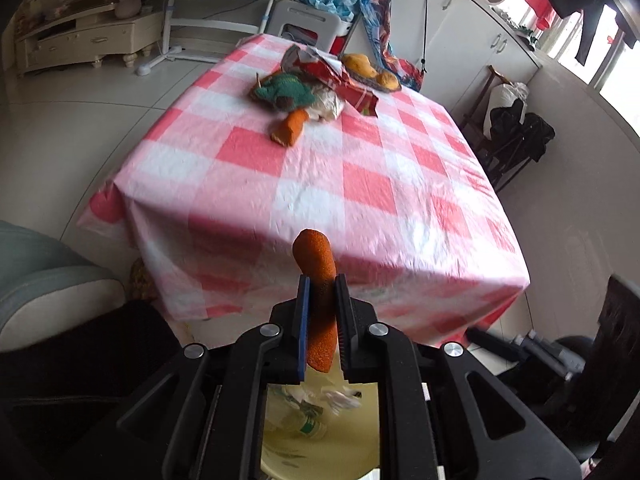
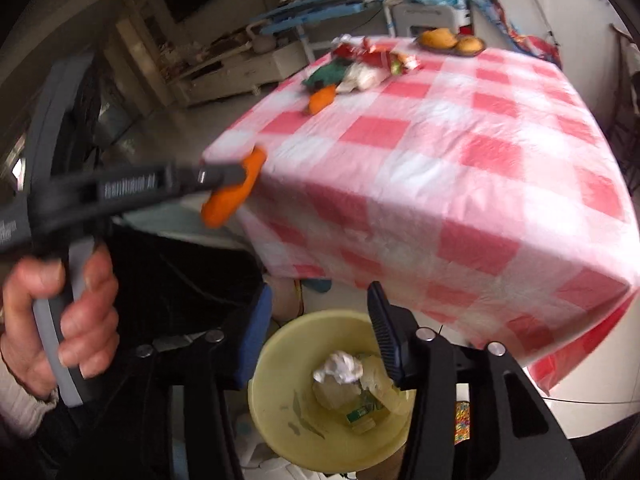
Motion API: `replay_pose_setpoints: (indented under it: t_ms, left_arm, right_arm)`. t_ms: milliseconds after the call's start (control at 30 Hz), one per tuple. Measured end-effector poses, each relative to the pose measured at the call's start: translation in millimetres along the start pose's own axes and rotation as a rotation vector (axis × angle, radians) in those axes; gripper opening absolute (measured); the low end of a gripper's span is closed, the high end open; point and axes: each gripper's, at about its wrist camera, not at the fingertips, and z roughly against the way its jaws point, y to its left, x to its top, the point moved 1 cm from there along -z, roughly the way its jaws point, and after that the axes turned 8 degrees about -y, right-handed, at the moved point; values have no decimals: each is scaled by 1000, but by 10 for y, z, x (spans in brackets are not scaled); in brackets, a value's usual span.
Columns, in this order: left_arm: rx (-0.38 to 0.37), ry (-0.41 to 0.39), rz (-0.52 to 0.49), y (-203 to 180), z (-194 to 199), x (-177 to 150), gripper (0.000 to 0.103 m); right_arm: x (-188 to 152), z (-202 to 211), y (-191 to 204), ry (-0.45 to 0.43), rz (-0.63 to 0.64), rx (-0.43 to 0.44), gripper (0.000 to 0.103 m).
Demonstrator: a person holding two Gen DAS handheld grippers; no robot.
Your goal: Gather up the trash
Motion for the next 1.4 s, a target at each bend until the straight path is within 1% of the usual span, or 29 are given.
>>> replay_pose_setpoints:
  t_ms: [67, 133, 200, 233, 300, 333, 367, 400, 467, 567, 667, 800, 1000, 1133, 1300, 1400]
  left_arm:
    - [-11, 59, -36, -82, -6, -167, 12]
    - [-48, 162, -104, -217, -88, -385, 12]
    - [-49, 226, -191, -365, -153, -566, 14]
    - [-41, 245, -243, -442, -181, -625, 17]
    - [-12, 222, -306, -529, -178, -658, 29]
    - [7, 193, -318, -542, -158, -644, 45]
    - [23, 156, -319, -537, -130, -615, 57]
    - [36, 124, -311, -526, -100, -574, 60]
    - [58, 67, -269, -454, -56, -475, 72]
    - [88, 2, -180, -320, -23, -325, 80]
    - [102, -59, -95, -192, 33, -232, 85]
    - [107, -115, -32, -99, 76, -161, 89]
    - [103, -141, -46, -185, 74, -159, 90]
    - [122, -165, -61, -229, 76, -148, 90]
    - [137, -192, -34, -198, 95, -134, 90]
    - [140, -195, -37, -199, 97, -129, 90]
  right_arm:
    - [96, 168, -66, -110, -19, -37, 68]
    - [137, 264, -105, -192, -25, -77, 74]
    - [146, 252, -142, -216, -40, -95, 75]
    - [143, 225, -149, -215, -42, -103, 75]
    - [119, 163, -160, -209, -38, -118, 76]
    - [126, 170, -165, -209, -35, -124, 76]
    - [125, 165, -170, -212, -34, -129, 77]
    - [120, 182, -178, -216, -36, -133, 78]
    - [109, 197, -215, -218, -51, -141, 80]
    - [23, 228, -258, -210, -84, -147, 82]
    - [0, 202, -274, -197, -91, -155, 82]
    - [-18, 168, -236, -182, -68, -159, 82]
    - [-41, 150, -193, -177, -28, -169, 82]
    - [-44, 161, -202, -179, -23, -173, 82]
    - [-34, 156, -228, -179, -31, -173, 82]
    - [-34, 153, -230, -178, -29, -172, 82]
